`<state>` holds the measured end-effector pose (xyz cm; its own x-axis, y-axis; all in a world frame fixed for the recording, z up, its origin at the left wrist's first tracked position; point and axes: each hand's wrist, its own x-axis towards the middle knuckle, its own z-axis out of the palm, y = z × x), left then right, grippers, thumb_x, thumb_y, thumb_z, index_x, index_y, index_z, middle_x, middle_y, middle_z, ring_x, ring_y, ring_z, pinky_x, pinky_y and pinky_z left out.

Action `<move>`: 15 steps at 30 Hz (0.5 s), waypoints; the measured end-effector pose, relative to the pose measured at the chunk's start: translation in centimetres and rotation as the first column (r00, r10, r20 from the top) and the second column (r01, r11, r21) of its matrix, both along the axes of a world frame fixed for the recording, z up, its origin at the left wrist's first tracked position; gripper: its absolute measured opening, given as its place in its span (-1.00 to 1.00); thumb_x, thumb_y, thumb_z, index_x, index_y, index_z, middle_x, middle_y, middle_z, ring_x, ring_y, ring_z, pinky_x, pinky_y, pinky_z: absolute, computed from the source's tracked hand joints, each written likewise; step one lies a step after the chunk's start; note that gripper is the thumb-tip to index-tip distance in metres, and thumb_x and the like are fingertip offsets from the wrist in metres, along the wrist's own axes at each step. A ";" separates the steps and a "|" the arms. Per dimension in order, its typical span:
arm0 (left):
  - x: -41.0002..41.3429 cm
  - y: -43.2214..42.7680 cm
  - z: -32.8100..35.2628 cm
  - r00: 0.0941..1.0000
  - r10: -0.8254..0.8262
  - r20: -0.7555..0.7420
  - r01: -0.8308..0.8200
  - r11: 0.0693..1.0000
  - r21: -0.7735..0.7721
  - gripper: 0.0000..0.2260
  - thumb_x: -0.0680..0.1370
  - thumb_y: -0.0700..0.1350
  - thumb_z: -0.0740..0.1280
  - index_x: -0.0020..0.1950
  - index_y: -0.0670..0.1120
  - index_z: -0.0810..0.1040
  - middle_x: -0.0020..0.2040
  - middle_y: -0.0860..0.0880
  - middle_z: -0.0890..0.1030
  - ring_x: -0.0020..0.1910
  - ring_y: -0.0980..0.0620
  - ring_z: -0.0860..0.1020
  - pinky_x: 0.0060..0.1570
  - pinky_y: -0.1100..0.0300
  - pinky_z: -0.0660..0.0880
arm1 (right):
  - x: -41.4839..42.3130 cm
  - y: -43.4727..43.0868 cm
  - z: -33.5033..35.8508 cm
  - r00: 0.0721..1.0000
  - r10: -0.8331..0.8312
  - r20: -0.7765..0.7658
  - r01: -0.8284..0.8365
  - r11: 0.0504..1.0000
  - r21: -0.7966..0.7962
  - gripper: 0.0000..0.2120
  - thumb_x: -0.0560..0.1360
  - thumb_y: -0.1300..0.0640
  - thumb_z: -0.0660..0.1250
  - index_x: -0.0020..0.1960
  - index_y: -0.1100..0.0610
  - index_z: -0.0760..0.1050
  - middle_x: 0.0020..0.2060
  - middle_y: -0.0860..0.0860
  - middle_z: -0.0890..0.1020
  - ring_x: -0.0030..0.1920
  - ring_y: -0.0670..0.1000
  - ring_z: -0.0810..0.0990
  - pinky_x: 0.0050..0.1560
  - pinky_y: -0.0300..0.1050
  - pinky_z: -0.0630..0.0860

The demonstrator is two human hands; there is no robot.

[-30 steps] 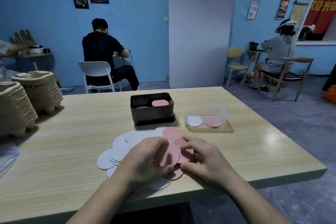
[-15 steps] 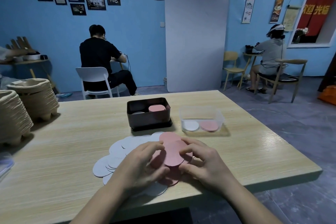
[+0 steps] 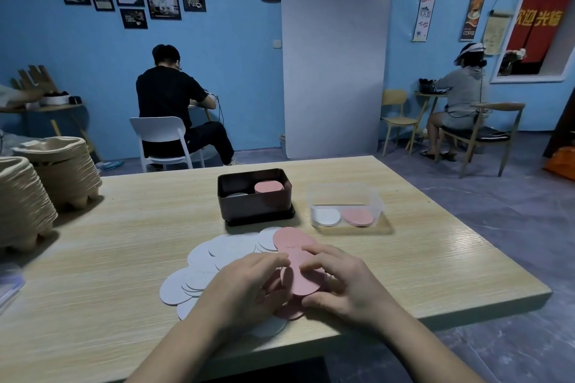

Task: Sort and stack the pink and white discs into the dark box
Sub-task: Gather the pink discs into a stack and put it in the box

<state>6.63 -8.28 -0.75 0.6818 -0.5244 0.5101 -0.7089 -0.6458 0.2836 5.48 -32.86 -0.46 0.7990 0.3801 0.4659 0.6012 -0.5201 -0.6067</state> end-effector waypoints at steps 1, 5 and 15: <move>0.0 0.0 0.0 1.000 0.004 -0.020 -0.004 1.000 -0.003 -0.64 0.50 0.20 0.36 0.27 0.20 0.43 0.15 0.15 0.64 0.05 0.09 0.58 -0.06 0.09 0.59 | -0.1 0.0 0.1 1.000 -0.004 0.017 0.003 1.000 0.005 -0.66 0.34 -0.02 0.60 0.05 0.00 0.59 0.31 -0.17 0.53 0.39 -0.19 0.46 0.33 -0.08 0.48; 0.2 0.0 0.3 0.999 -0.005 -0.054 0.005 1.000 0.000 -0.66 0.44 0.23 0.34 0.16 0.20 0.42 -0.08 0.17 0.59 -0.13 0.14 0.51 -0.15 0.07 0.56 | -0.2 0.0 0.2 0.999 0.004 0.051 -0.006 0.999 0.038 -0.64 0.33 0.00 0.62 0.05 0.07 0.62 0.27 -0.25 0.53 0.35 -0.22 0.48 0.28 -0.28 0.43; -0.4 0.0 0.7 0.999 -0.035 -0.010 0.035 0.999 -0.004 -0.79 0.50 0.13 0.34 0.09 0.15 0.47 -0.09 0.16 0.58 -0.13 0.13 0.51 -0.19 0.09 0.55 | -0.1 0.0 0.0 0.999 0.015 0.050 -0.014 1.000 -0.028 -0.62 0.39 -0.16 0.51 0.10 0.03 0.62 0.32 -0.36 0.42 0.37 -0.29 0.43 0.29 -0.32 0.42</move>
